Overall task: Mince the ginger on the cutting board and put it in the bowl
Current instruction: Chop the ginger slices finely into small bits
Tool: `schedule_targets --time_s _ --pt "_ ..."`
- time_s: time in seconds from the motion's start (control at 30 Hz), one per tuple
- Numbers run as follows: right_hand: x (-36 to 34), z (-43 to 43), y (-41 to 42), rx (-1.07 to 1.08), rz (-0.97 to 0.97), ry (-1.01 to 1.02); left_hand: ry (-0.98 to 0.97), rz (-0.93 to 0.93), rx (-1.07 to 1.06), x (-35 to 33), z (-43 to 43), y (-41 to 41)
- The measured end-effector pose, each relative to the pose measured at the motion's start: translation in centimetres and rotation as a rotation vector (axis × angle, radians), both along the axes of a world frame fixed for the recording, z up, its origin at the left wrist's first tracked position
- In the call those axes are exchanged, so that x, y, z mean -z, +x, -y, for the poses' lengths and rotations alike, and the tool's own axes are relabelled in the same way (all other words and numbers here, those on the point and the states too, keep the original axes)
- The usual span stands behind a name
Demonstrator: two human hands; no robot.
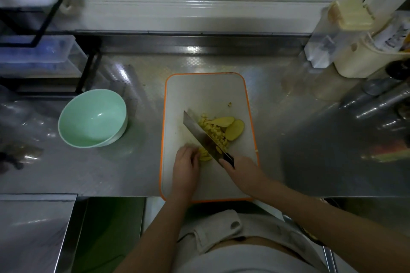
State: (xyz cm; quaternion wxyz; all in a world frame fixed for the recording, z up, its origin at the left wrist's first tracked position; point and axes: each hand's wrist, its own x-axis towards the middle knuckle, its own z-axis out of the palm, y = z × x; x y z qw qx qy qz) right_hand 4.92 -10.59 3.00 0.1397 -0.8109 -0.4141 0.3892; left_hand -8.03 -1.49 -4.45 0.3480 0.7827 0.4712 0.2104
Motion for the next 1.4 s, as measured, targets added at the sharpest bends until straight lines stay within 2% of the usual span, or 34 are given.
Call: schedule_targets --time_s 0.23,0.4,0.5,0.63,0.77,1.0,1.23,1.4 --pt "0.3 0.1 -0.3 -0.031 0.028 -0.068 0.053 -0.021 0.000 0.6 0.0 0.0" --pt "-0.4 -0.4 -0.5 -0.137 0.071 -0.111 0.064 -0.031 0.001 0.6 -0.2 0.1" --pt "-0.3 -0.5 -1.0 -0.100 0.065 -0.129 0.069 -0.039 0.004 0.6 -0.3 0.1" --pt "0.6 -0.5 -1.7 0.018 0.029 -0.108 0.066 -0.030 0.008 0.7 -0.4 0.0" --pt "1.6 -0.4 -2.1 0.014 0.063 -0.086 0.083 -0.011 0.001 0.9 -0.4 0.1" --pt "1.9 -0.8 0.1 0.025 -0.047 -0.064 0.061 -0.020 0.004 0.7 -0.4 0.0" --pt "1.1 -1.7 0.8 0.015 0.028 0.047 0.009 -0.034 0.017 0.1 -0.5 0.0" --pt "0.0 -2.1 1.1 0.037 -0.002 0.059 -0.046 -0.010 0.025 -0.7 -0.9 -0.1"
